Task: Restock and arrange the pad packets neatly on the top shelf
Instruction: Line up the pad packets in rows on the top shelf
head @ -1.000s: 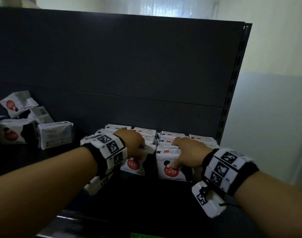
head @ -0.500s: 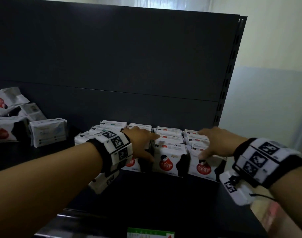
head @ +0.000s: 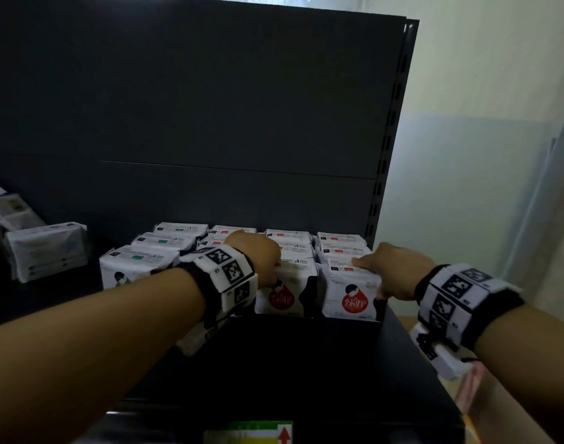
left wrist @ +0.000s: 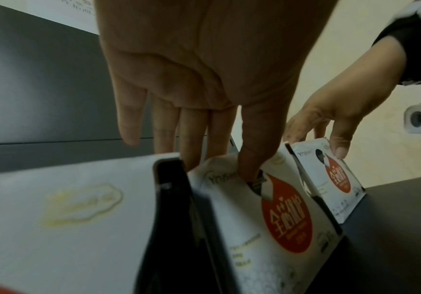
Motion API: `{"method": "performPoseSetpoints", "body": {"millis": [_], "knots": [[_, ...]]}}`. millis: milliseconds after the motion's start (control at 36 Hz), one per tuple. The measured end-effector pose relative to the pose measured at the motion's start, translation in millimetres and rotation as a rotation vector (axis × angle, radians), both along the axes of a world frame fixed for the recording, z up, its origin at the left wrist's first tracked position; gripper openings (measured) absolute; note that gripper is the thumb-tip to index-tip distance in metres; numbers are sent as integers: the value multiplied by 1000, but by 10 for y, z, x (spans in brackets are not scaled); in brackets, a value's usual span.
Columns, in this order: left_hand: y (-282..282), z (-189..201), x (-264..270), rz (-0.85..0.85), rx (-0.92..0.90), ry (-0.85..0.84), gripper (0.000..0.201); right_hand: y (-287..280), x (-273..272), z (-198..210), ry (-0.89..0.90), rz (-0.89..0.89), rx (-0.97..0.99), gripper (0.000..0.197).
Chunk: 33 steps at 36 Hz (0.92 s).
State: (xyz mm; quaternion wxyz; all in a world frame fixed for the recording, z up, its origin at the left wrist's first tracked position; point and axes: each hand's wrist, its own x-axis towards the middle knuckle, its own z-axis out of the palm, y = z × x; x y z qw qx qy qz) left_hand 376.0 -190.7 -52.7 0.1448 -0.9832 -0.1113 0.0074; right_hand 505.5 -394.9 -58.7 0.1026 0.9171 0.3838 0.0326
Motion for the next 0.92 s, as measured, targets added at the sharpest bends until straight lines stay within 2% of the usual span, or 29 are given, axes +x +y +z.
{"method": "performPoseSetpoints", "body": {"millis": [111, 222, 306, 361, 417, 556, 667, 750, 917], "knots": [[-49, -1, 4, 18, 6, 1, 19, 4, 13, -3, 4, 4, 3, 71], [-28, 46, -59, 28, -118, 22, 32, 1, 17, 2, 19, -9, -24, 79], [125, 224, -208, 56, -229, -107, 46, -4, 15, 31, 50, -13, -42, 84], [283, 384, -341, 98, -237, -212, 43, -25, -6, 82, 110, -35, -18, 89], [467, 515, -498, 169, -215, -245, 41, -30, -64, 171, 177, -37, 69, 92], [884, 605, -896, 379, -201, -193, 41, 204, -396, 412, 227, 176, 226, 78], [1070, 541, -1138, 472, -195, -96, 43, 628, -729, 478, 292, 352, 196, 66], [1155, 451, -1275, 501, -182, -33, 46, 951, -950, 483, 266, 459, 154, 54], [1370, 268, -1378, 509, -241, -32, 57, 1487, -1228, 364, 149, 448, 33, 60]]}}
